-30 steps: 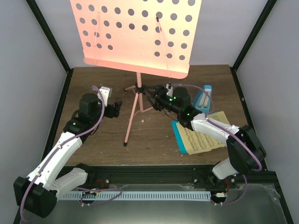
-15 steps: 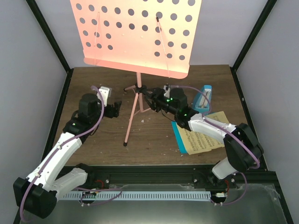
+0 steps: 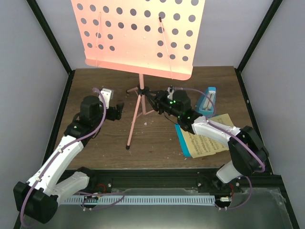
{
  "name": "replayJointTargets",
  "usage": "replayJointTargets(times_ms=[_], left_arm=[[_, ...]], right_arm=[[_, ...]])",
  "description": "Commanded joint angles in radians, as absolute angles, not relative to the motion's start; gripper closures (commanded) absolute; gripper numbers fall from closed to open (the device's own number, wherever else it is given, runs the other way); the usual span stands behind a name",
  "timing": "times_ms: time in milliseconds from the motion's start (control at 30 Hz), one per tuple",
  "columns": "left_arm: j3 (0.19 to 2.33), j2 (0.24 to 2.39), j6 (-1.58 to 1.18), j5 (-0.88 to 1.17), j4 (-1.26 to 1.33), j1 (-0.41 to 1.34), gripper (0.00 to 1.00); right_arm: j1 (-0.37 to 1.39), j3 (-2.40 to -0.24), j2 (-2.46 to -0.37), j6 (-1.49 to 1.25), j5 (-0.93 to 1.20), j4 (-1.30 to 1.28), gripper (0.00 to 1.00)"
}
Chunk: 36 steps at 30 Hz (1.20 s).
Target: Pack up the instrument practice props
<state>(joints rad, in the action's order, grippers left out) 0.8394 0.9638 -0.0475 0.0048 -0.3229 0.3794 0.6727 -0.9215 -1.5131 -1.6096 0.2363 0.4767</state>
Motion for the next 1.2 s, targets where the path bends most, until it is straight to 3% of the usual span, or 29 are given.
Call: replayJointTargets(times_ms=[0, 133, 233, 600, 800, 867, 1000, 1167], left_arm=[[0.830, 0.955, -0.041, 0.013, -0.299, 0.376, 0.12], [0.830, 0.949, -0.041, 0.014, -0.299, 0.377, 0.12], [0.829, 0.947, -0.041, 0.015, -0.299, 0.377, 0.12], [0.828, 0.946, -0.043, 0.017, -0.300, 0.382, 0.12], [0.829, 0.945, -0.043, 0.017, -0.301, 0.385, 0.12], [0.828, 0.942, -0.042, 0.017, -0.301, 0.385, 0.12], [0.828, 0.942, -0.041, 0.017, -0.300, 0.385, 0.12], [0.829, 0.941, -0.040, 0.016, -0.300, 0.386, 0.12]], right_arm=[[0.692, -0.948, -1.502, -1.596, 0.186, 0.496, 0.63], [0.706, -0.946, -1.497, -1.599, 0.172, 0.502, 0.53], [0.715, -0.955, -1.502, -1.598, 0.164, 0.502, 0.52], [0.723, -0.954, -1.504, -1.601, 0.140, 0.502, 0.79], [0.725, -0.947, -1.499, -1.590, 0.126, 0.502, 0.85], [0.726, -0.943, -1.498, -1.588, 0.120, 0.501, 0.83], [0.727, -0.931, -1.490, -1.580, 0.098, 0.497, 0.64], [0.726, -0.934, -1.497, -1.574, 0.078, 0.502, 0.63]])
